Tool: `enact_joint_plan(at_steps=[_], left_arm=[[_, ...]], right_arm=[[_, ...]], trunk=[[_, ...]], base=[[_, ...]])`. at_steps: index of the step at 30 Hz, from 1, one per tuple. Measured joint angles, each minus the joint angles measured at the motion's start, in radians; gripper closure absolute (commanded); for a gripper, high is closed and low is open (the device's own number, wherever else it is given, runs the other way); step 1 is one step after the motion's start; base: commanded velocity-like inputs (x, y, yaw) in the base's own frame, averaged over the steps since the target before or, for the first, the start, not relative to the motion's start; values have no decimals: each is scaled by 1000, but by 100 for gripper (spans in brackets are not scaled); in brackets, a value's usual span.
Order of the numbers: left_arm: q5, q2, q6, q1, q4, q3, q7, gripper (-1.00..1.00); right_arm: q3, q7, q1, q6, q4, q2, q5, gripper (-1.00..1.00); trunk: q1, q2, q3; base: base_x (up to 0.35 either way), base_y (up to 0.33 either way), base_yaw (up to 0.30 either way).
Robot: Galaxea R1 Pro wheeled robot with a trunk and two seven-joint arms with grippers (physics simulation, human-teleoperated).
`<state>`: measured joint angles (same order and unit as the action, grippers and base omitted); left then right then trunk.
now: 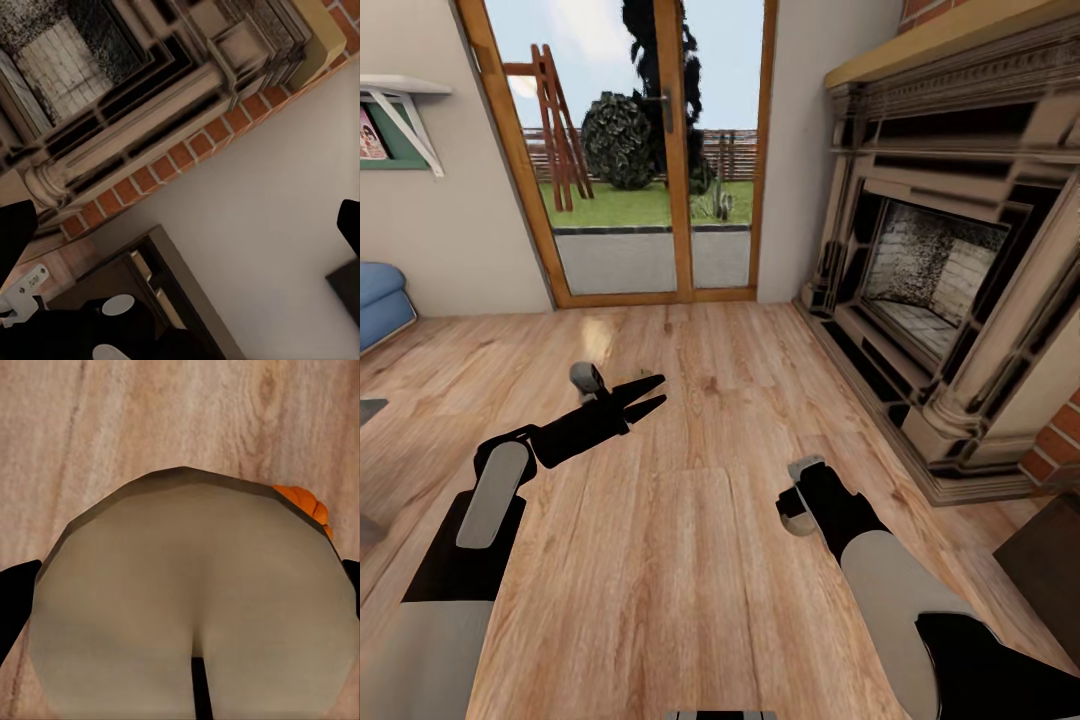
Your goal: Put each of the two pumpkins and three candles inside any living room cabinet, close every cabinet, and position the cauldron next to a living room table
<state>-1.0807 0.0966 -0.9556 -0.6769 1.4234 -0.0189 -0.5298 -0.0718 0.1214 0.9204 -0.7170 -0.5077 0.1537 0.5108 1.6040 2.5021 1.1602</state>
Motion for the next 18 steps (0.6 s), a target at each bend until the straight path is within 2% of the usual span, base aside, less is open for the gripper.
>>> enact_joint_plan(at_steps=[18], left_arm=[[-3,-1,6,3,-8,-4,-1,-100]], right_arm=[[0,2,0,2,8,0,-2,100]], trunk=[[0,0,0]], base=[[9,0,0]])
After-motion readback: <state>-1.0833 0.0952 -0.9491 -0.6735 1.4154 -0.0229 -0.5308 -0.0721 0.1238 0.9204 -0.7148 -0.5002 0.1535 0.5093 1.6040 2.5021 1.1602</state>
